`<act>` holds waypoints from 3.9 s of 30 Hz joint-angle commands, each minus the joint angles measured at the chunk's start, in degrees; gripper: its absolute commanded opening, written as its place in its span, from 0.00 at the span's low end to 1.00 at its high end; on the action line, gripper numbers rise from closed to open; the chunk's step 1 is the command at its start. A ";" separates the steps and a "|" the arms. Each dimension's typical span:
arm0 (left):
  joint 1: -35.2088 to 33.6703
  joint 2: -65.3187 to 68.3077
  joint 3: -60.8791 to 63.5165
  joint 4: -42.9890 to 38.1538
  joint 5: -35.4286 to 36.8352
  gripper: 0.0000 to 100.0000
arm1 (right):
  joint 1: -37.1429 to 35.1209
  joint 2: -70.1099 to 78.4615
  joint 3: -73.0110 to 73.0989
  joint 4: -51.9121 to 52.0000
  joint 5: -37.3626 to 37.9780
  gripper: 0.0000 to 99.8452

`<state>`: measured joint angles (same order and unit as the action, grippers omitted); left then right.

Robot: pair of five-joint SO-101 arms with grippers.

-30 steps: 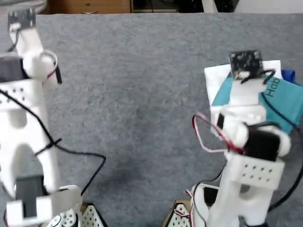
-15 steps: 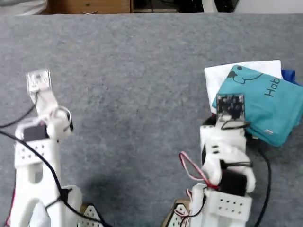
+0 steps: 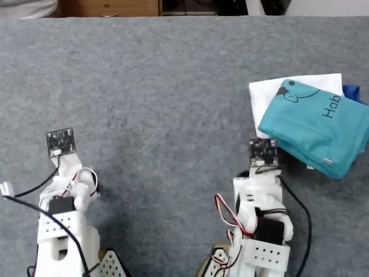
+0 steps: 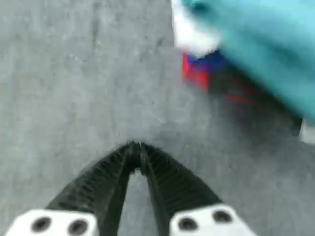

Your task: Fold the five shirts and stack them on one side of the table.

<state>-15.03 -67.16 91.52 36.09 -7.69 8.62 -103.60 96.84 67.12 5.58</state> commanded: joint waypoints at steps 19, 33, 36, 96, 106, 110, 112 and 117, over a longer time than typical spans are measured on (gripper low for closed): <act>-4.57 -30.55 5.80 26.90 -0.09 0.02 | -0.22 -5.05 -0.04 8.26 -0.53 0.01; -4.57 -36.09 5.45 36.13 -0.09 0.02 | -0.22 -5.05 -0.04 8.26 -0.53 0.01; -4.57 -36.09 5.45 36.13 -0.09 0.02 | -0.22 -5.05 -0.04 8.26 -0.53 0.01; -4.57 -36.09 5.45 36.13 -0.09 0.02 | -0.22 -5.05 -0.04 8.26 -0.53 0.01; -4.57 -36.09 5.45 36.13 -0.09 0.02 | -0.22 -5.05 -0.04 8.26 -0.53 0.01; -4.57 -36.09 5.45 36.13 -0.09 0.02 | -0.22 -5.05 -0.04 8.26 -0.53 0.01; -4.57 -36.09 5.45 36.13 -0.09 0.02 | -0.22 -5.05 -0.04 8.26 -0.53 0.01; -4.57 -36.09 5.45 36.13 -0.09 0.02 | -0.22 -5.05 -0.04 8.26 -0.53 0.01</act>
<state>-19.16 -102.33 96.44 72.04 -7.69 8.53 -103.60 96.84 75.03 5.58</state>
